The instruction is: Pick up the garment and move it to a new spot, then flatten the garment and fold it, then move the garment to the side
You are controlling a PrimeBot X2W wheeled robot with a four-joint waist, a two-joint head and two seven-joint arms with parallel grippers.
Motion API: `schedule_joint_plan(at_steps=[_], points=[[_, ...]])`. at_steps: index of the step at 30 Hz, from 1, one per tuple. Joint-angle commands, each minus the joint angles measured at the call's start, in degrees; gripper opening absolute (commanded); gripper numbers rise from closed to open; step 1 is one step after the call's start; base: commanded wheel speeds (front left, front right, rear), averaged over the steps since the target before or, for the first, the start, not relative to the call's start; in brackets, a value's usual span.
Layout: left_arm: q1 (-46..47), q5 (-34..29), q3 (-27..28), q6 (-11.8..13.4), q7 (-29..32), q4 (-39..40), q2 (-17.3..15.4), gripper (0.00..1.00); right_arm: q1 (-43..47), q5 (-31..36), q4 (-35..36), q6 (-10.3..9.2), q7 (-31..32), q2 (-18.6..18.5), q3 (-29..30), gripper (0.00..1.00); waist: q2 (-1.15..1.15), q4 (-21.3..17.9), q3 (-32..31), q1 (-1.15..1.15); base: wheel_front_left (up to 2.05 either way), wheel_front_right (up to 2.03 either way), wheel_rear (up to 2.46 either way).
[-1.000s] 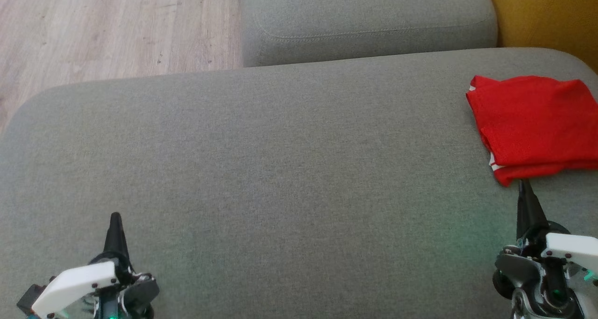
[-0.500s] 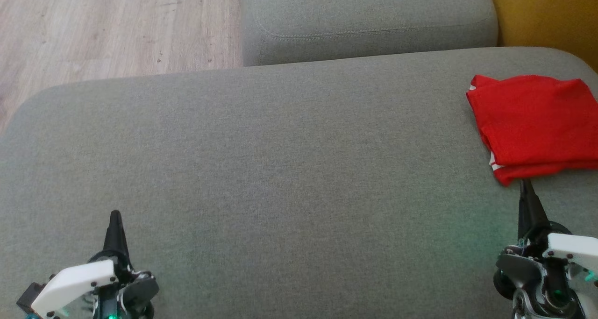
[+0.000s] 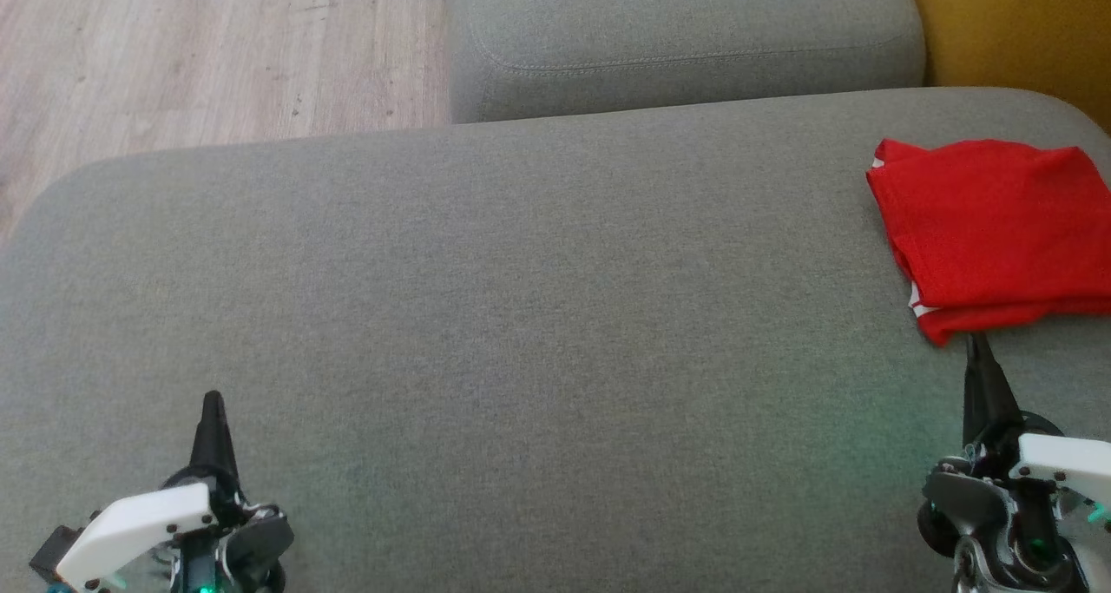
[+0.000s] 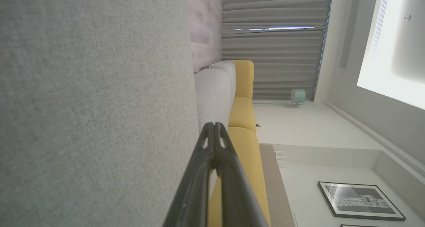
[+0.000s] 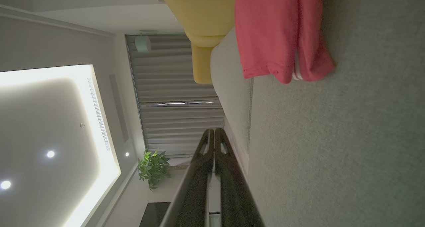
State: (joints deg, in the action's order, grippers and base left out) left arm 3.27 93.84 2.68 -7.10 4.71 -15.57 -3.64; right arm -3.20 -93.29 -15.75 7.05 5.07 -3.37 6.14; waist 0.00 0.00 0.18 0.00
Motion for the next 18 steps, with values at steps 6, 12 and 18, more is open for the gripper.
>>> schedule_joint_plan(at_steps=[6,12,18], points=[[2.8,-0.4,2.3,-0.4,0.5,1.6,-0.4,0.0,-2.9,0.0,1.8,0.44,0.4,-0.5,-0.9,0.0,0.0,0.0,0.0,0.0,0.0,0.0,0.0],[2.8,-0.5,2.4,-0.4,0.6,1.6,-0.3,0.0,-2.9,0.1,1.8,0.44,0.5,-0.4,-0.8,0.0,0.0,0.0,0.0,0.0,0.0,0.0,0.0],[2.8,-0.6,2.5,-0.4,0.7,1.6,-0.2,0.0,-2.9,0.2,1.8,0.44,0.5,-0.3,-0.7,0.0,0.0,0.0,0.0,0.0,0.0,0.0,0.0]])
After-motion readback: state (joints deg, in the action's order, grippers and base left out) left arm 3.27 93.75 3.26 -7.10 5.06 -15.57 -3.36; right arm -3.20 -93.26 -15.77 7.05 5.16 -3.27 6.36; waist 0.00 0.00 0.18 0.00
